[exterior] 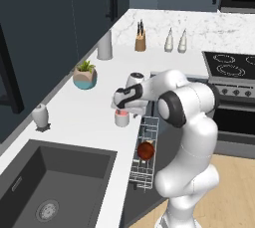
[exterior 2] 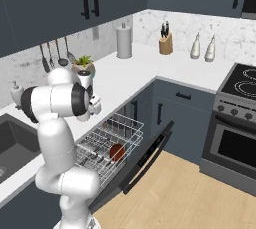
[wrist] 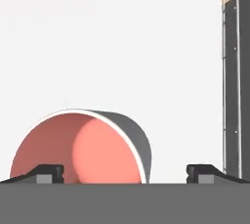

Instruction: Pick up the cup and bowl from the counter, place them in the dishwasher, and close the dishwasher door.

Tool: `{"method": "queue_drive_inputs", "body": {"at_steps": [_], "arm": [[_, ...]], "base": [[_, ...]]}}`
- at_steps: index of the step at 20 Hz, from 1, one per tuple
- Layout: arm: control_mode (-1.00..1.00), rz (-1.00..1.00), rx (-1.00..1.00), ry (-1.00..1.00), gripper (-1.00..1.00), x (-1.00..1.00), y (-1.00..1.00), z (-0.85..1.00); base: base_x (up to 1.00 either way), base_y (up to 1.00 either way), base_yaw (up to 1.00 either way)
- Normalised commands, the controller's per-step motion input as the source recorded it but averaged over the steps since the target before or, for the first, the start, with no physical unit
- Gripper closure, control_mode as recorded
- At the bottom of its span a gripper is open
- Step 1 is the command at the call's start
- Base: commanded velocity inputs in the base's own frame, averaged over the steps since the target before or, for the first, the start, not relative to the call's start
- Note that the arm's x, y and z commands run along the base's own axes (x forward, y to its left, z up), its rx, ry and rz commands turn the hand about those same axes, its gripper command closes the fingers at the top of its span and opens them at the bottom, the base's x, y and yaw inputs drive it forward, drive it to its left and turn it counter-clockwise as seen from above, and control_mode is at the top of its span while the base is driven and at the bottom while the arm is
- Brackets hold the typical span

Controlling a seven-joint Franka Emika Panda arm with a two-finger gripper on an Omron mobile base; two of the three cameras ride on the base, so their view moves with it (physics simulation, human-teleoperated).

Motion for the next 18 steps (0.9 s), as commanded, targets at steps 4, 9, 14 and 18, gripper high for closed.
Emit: {"method": "queue_drive_inputs", "body": {"at_steps": [4,9,14,18], "arm": [[-1.0,0.02,0.0,0.0,1.0,0.0,0.0,-0.51],[-1.0,0.04,0.0,0.0,1.0,0.0,0.0,-0.44],[-1.0,0.02,0.0,0.04,1.0,-0.31,-0.04,-0.09],[-1.0,0.0,0.0,0.07,1.0,-0.91,-0.46,-0.09]], "base": [[0.0,0.0,0.0],[0.0,0.0,0.0],[0.0,0.0,0.0],[0.0,0.0,0.0]]}}
